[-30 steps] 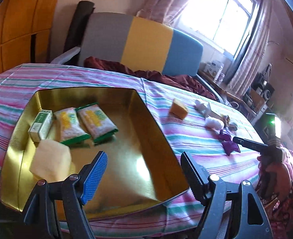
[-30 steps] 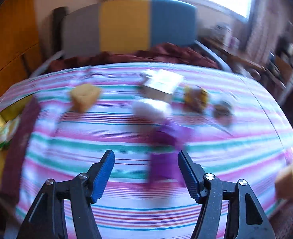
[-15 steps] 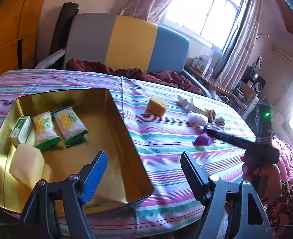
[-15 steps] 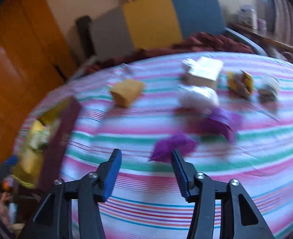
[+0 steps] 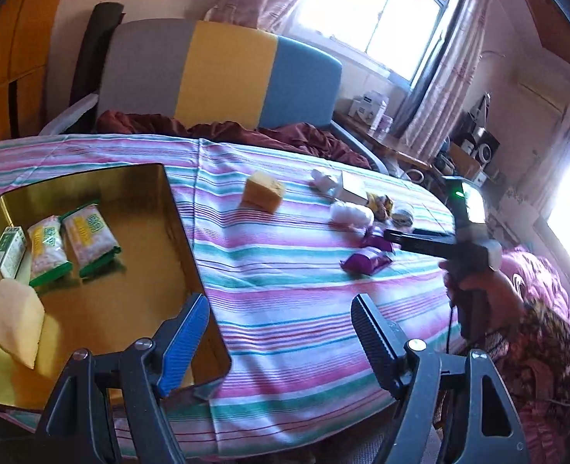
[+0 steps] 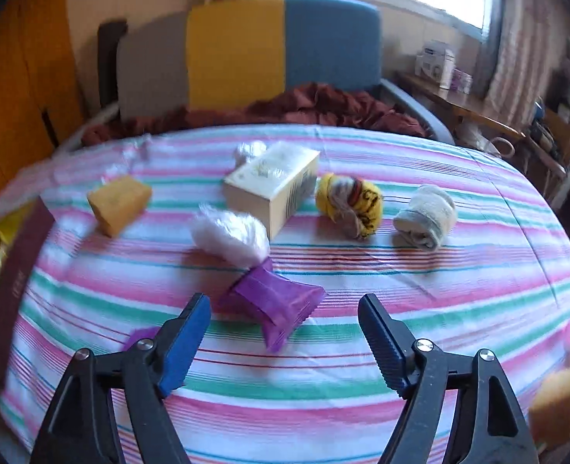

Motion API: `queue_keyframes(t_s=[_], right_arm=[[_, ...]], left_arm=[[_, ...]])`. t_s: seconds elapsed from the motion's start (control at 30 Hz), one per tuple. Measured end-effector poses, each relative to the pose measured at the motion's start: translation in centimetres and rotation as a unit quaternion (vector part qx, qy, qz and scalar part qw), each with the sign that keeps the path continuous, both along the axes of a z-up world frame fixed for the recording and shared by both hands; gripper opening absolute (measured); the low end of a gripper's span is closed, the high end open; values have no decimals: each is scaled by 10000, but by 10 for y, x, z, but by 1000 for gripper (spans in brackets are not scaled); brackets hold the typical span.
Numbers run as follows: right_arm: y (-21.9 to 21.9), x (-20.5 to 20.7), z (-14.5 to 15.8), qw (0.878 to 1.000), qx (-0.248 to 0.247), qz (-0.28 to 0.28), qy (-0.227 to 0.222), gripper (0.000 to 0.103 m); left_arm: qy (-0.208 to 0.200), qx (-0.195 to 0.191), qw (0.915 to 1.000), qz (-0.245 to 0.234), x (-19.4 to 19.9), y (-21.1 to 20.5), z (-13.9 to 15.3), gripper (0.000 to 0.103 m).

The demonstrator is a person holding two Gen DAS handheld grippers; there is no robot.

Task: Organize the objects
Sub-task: 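Move both tools back toward the remaining items on the cloth, then grasp a purple sachet with the right tool while the left tool grasps another purple sachet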

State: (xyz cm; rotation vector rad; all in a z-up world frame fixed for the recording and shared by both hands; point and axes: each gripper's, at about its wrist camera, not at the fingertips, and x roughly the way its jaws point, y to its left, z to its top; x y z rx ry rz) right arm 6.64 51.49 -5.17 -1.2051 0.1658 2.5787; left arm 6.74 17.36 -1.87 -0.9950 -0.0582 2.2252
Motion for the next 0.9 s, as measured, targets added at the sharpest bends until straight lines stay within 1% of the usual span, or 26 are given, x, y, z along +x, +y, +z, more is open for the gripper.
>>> queue_keyframes(t_s=[0.07, 0.13, 0.2, 0.23, 0.27, 0.33, 0.4, 0.43, 0.5, 0.53, 0.6, 0.67, 0.7, 0.73, 0.83, 0.87, 0.9], right_arm=[[2, -5, -5, 9997, 115, 134, -163, 79], [5, -11, -11, 9992, 112, 300, -257, 79], [7, -17, -15, 9980, 76, 519, -360, 76], [7, -21, -17, 9972, 68, 607, -431, 73], [7, -24, -20, 9961, 45, 719, -518, 68], [5, -27, -24, 9933, 95, 912, -702, 63], [6, -31, -28, 9920, 145, 983, -785, 57], [7, -31, -30, 9918, 116, 993, -797, 51], [9, -31, -33, 9915, 60, 998, -837, 49], [10, -29, -33, 9919, 9, 993, -793, 45], [14, -26, -33, 9929, -187, 922, -726, 42], [16, -22, -32, 9928, -396, 863, -726, 33], [16, -21, -32, 9929, -398, 842, -741, 30], [16, -17, -32, 9927, -353, 835, -798, 25], [17, -6, -32, 9914, -308, 914, -886, 25], [18, -1, -31, 9909, -349, 966, -866, 33], [20, 2, -29, 9916, -295, 973, -802, 43]], left_arm=[[-50, 9, 10000, -78, 2, 4, -1, 77], [-95, -22, 9999, -138, 4, 7, -3, 77], [-109, -57, 9997, -191, 7, 11, -4, 77], [-109, -79, 9997, -221, 9, 13, -5, 77], [-105, -102, 9996, -246, 10, 15, -5, 77], [-82, -135, 9994, -311, 12, 19, -4, 77], [-73, -173, 9992, -363, 13, 24, -4, 77], [-74, -187, 9991, -383, 14, 26, -4, 77], [-127, -215, 9987, -454, 14, 33, -5, 77], [-158, -223, 9985, -471, 13, 36, -6, 77], [-225, -242, 9982, -510, 10, 42, -8, 77], [-256, -290, 9976, -580, 8, 49, -10, 77], [-250, -325, 9973, -611, 8, 52, -10, 77], [-247, -362, 9970, -634, 7, 55, -10, 77], [-262, -388, 9963, -718, 6, 63, -12, 77], [-263, -400, 9961, -735, 6, 65, -12, 77], [-269, -412, 9961, -734, 6, 67, -13, 77]])
